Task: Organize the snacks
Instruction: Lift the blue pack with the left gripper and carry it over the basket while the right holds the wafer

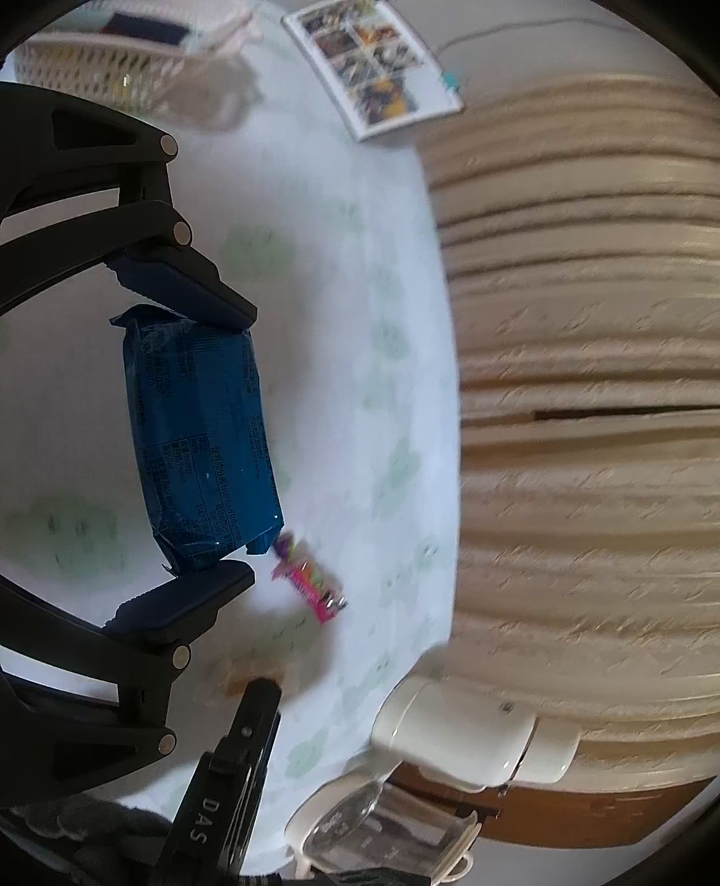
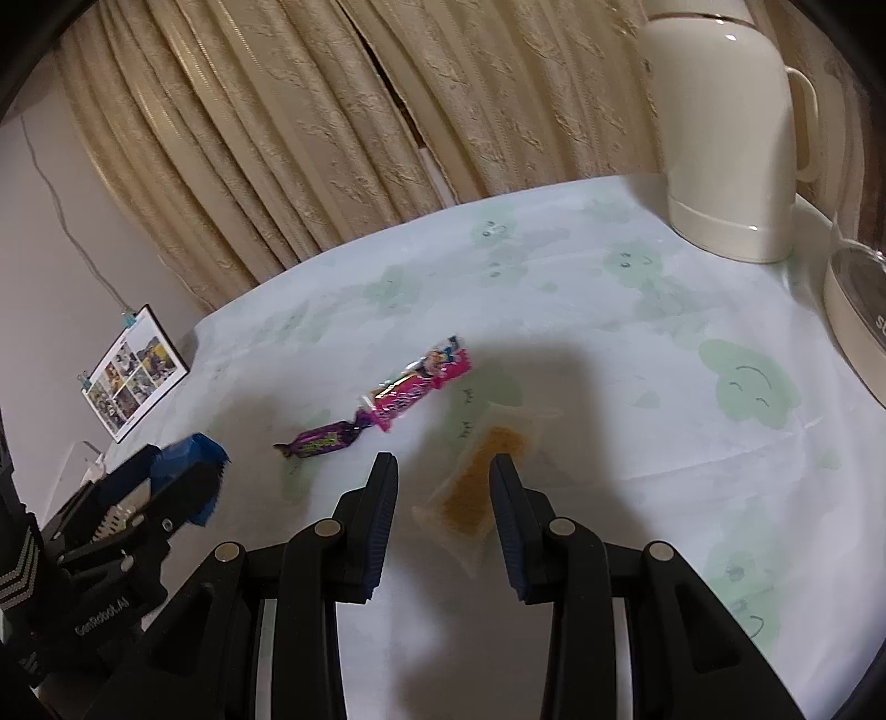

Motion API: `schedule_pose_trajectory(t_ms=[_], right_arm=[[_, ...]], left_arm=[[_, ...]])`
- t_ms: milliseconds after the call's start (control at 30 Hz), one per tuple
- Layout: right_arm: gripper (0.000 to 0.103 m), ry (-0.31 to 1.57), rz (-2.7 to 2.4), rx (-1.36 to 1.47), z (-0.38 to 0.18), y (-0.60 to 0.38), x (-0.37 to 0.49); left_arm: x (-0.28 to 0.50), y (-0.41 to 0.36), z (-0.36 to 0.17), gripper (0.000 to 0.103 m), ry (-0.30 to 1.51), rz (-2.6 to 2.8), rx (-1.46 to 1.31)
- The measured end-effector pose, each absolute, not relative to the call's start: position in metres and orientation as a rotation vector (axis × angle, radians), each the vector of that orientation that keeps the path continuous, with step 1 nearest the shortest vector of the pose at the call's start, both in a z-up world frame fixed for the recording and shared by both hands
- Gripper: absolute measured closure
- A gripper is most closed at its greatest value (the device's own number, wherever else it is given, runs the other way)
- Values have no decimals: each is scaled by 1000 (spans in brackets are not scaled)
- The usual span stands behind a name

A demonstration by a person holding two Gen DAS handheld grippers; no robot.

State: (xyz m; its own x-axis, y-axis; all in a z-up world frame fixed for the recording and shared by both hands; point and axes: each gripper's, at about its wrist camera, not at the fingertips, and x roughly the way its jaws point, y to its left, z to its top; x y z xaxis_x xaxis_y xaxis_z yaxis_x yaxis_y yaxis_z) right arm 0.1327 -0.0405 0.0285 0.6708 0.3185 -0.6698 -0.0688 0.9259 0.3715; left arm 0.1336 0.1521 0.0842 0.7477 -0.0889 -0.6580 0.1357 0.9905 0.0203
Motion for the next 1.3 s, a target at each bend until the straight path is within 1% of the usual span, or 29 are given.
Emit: schedule_pose_trajectory(t_ms=[700, 1133, 1300], right_arm=[[70, 775, 323, 278, 36, -11, 118], [70, 764, 170, 326, 30, -49, 121], [67, 788, 121, 371, 21, -64, 127]], left_arm=[[101, 212, 111, 18, 599, 63, 51], [87, 258, 128, 18, 549, 130, -39], [83, 283, 134, 18, 528, 182, -78]])
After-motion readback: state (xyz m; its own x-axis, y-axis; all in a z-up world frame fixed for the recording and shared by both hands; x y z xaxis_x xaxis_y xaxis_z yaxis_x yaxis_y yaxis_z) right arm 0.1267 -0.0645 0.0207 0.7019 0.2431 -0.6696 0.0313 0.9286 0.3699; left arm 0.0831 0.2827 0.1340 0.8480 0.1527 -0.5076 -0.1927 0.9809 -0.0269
